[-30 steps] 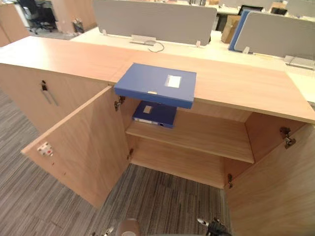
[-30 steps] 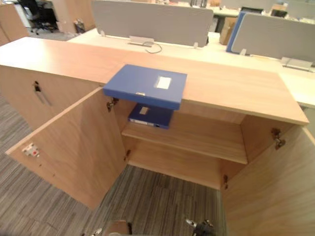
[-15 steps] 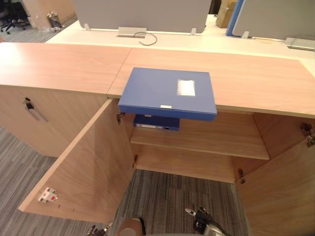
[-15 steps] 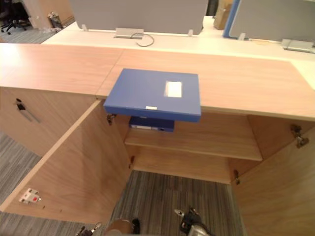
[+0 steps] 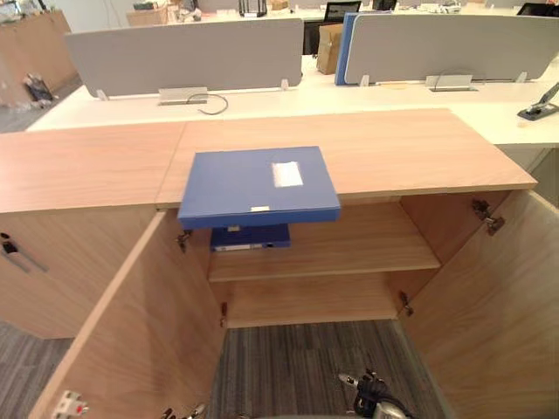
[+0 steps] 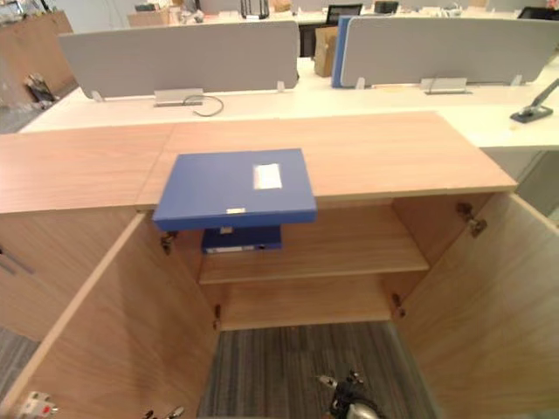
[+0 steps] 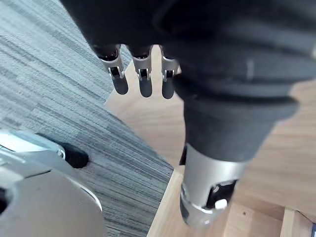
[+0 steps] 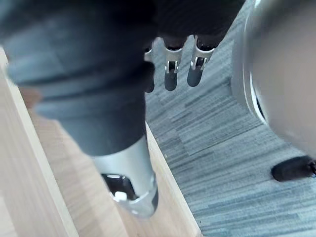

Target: Walk over to the cabinet, pick up the folder, carry it to the office cabinet, place the folder inside the office cabinet, then close the office cabinet door

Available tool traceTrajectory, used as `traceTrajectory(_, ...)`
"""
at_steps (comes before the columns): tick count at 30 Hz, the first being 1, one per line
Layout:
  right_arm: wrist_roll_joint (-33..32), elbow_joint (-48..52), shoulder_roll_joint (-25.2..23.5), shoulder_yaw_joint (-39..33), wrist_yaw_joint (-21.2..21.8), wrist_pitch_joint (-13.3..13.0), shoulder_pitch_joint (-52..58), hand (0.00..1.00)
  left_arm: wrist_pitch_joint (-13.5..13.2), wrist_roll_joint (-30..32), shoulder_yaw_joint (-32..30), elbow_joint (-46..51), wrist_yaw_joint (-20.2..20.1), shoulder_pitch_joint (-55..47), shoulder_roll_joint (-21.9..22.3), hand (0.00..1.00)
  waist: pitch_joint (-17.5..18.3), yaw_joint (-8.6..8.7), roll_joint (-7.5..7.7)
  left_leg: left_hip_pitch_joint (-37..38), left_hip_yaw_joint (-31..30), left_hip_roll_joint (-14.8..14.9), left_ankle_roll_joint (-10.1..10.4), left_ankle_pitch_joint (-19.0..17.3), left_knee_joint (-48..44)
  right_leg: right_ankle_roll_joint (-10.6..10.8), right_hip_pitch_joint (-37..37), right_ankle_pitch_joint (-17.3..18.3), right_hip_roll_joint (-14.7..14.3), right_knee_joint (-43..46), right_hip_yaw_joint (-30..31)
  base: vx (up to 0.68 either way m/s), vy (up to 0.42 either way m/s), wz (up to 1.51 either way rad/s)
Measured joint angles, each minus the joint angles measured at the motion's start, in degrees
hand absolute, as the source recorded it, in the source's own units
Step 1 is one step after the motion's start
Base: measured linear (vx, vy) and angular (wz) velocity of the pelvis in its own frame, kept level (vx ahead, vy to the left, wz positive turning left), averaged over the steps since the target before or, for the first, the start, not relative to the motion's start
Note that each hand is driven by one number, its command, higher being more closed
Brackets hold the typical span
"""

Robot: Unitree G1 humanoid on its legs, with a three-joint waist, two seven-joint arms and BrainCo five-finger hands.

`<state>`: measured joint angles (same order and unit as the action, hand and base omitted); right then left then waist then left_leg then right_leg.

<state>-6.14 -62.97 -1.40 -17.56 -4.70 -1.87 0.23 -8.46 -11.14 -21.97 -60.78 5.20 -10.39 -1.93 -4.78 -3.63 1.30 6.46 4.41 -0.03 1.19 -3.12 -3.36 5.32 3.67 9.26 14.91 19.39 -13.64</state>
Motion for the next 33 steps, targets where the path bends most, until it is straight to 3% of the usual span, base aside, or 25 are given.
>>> traceTrajectory(1, -0.52, -0.89, 0.77, 1.21, 0.00, 0.03, 0.60, 0.00, 0.12, -1.46, 0.34, -0.70, -0.06, 0.37, -0.27, 0.00, 0.12, -0.06, 0.82, 0.88, -2.04, 0.52, 0.98, -0.21, 0.04, 1.01, -1.30, -2.42, -0.14, -0.10, -1.26, 0.13, -0.319, 0.77)
traceTrajectory(4, -0.75, -0.95, 1.86, 2.33, 0.10, -0.01, 0.89, 0.00, -0.03, -9.37, 1.25, 1.04, -0.80, -0.16, 2.49, 0.00, 1.57, -0.76, -2.00, 0.20, -3.95, 4.46, 3.41, -0.19, 0.67, -0.44, -3.17, -1.84, -4.42, -3.83, -4.70, 0.14, -0.279, 0.40)
traceTrajectory(5, -0.93, -0.81, 1.98, 3.07, 0.12, 0.00, 0.86, 0.00, 0.00, -10.65, 2.07, 2.22, -0.89, -0.23, 2.95, 0.00, 1.78, -0.82, -2.30, -0.09, -4.03, 5.27, 3.87, -0.15, 0.98, -0.82, -3.32, -2.08, -5.35, -4.81, -5.02, 0.11, -0.238, 0.10)
traceTrajectory(7, -1.72, -0.81, 1.68, 3.86, 0.19, 0.05, 0.57, 0.00, 0.09, -16.51, 7.94, 9.25, -2.47, -1.32, 3.52, 0.00, 1.86, -0.89, -2.42, -0.50, -4.18, 7.41, 5.15, -0.10, 1.60, -2.01, -4.10, -2.92, -8.02, -7.81, -5.61, 0.12, -0.205, 0.00)
traceTrajectory(10, -1.58, -0.78, 1.36, 4.12, 0.70, 0.05, 0.45, 0.00, 0.24, -26.39, 19.62, 26.53, -8.62, -4.69, 3.30, 0.00, 2.12, -0.77, -2.33, 0.67, -3.39, 9.54, 6.13, -0.31, 3.19, -3.02, -6.40, -4.09, -10.98, -11.91, -5.47, 0.14, -0.110, -0.13)
traceTrajectory(14, 0.85, -1.05, 1.75, 4.93, 1.02, 0.37, 0.16, 0.00, 0.65, -29.22, 27.15, 41.00, -12.27, -6.48, 1.55, 0.00, 2.36, -0.51, -2.50, 0.75, -2.61, 9.09, 6.00, -0.55, 3.22, -2.74, -7.71, -5.69, -11.14, -15.55, -4.85, 0.08, 0.038, -0.10)
traceTrajectory(18, 2.95, -2.64, 1.84, 6.45, 1.39, 0.78, -0.93, 0.00, 1.93, -33.77, 30.08, 48.41, -13.96, -8.76, -1.26, 0.00, 2.35, -0.57, -2.47, 0.80, -2.53, 8.11, 5.21, -1.32, 3.12, -2.28, -9.24, -7.32, -10.77, -18.64, -4.84, 0.05, 0.089, 0.01)
traceTrajectory(24, 5.11, -4.22, 1.95, 6.50, 1.78, 1.68, -1.80, 0.00, 3.98, -37.84, 33.72, 54.71, -14.19, -15.19, -4.69, 0.00, 2.27, -0.96, -2.36, 0.65, -3.59, 6.07, 4.09, -2.00, 2.71, -1.48, -10.23, -8.24, -9.08, -19.35, -5.31, 0.01, 0.095, 0.09)
traceTrajectory(29, 5.23, -4.42, 2.39, 8.13, 1.77, 2.07, -2.30, 0.00, 5.86, -38.53, 34.48, 55.13, -13.88, -18.11, -7.04, 0.00, 2.28, -1.46, -2.25, 0.29, -4.49, 4.27, 3.24, -1.78, 2.23, -0.51, -10.88, -8.91, -7.43, -20.18, -6.02, -0.05, 0.079, 0.08)
traceTrajectory(33, 5.33, -5.44, 2.61, 8.11, 1.74, 2.51, -2.93, 0.00, 6.89, -36.90, 34.00, 61.87, -13.57, -21.65, -11.15, 0.00, 2.19, -1.55, -2.11, -0.34, -5.29, 3.70, 2.72, -1.21, 2.25, -0.21, -10.70, -9.12, -6.90, -20.09, -6.65, -0.06, 0.024, 0.10)
